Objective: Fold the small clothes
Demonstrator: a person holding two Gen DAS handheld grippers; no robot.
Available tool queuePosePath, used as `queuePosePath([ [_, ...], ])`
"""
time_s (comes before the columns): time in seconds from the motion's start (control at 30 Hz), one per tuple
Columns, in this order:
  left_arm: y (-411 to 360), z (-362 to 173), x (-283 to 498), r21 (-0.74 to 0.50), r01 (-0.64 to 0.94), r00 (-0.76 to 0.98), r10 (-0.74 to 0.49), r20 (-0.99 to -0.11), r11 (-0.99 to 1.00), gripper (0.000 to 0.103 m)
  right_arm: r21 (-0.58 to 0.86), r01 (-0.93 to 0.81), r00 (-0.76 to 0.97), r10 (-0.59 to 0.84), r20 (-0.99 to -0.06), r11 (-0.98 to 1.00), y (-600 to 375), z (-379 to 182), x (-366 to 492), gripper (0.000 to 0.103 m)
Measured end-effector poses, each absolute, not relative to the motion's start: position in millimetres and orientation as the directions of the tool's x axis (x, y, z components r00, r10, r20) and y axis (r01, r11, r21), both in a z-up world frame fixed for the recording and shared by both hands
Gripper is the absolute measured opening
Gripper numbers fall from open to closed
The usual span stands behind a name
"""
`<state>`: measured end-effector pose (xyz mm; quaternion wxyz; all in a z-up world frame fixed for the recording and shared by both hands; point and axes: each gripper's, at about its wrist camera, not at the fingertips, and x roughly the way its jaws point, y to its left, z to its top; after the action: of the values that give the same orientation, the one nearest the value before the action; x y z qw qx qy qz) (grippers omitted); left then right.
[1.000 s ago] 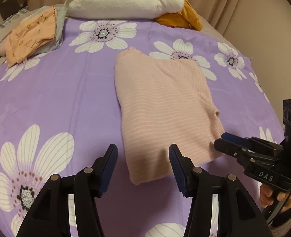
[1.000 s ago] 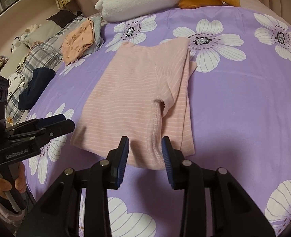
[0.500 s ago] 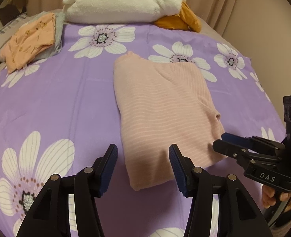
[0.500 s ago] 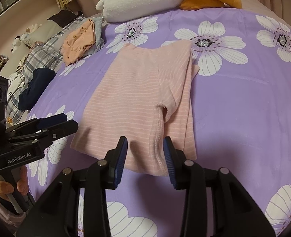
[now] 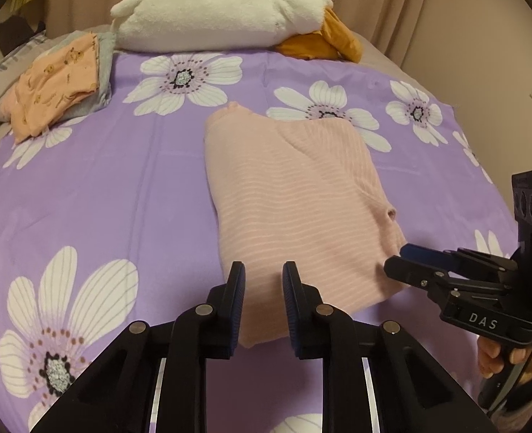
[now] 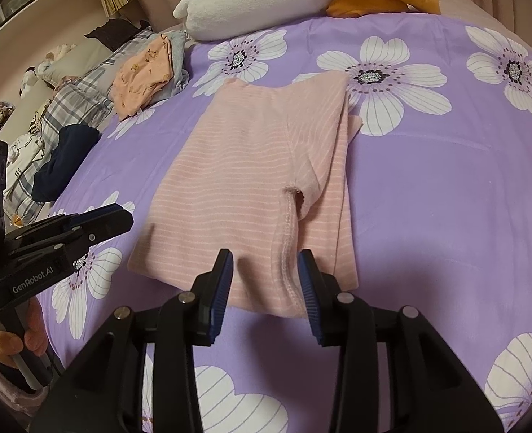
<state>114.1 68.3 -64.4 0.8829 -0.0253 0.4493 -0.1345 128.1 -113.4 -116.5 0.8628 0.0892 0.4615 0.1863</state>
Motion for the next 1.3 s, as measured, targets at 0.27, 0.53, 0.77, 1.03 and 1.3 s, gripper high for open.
queuePosePath([
  [0.27,66,-60,108,-0.164,0.209,0.565,-0.256,-0.784,0.964,0.025,0.328,-0.245,0.509,0.409,-0.757,0.912,-114,-112,126,0.039],
  [0.53,69,-54,101,-0.170,0.188,0.578,-0.249,-0.777,0.967,0.045,0.320,-0.248,0.522,0.404,-0.751,0.914,-113,-104,120,0.039],
  [0.77,72,-47,96,-0.154,0.169,0.592,-0.225,-0.774,0.974,0.064,0.313,-0.256,0.539,0.404,-0.739,0.915,-112,-92,112,0.042],
  [1.03,73,-41,93,-0.111,0.129,0.603,-0.167,-0.780,0.985,0.073,0.319,-0.247,0.549,0.403,-0.732,0.915,-115,-88,105,0.046],
  [1.3,76,-32,86,-0.110,0.114,0.615,-0.157,-0.773,0.987,0.073,0.311,-0.253,0.566,0.400,-0.721,0.916,-115,-77,98,0.047],
])
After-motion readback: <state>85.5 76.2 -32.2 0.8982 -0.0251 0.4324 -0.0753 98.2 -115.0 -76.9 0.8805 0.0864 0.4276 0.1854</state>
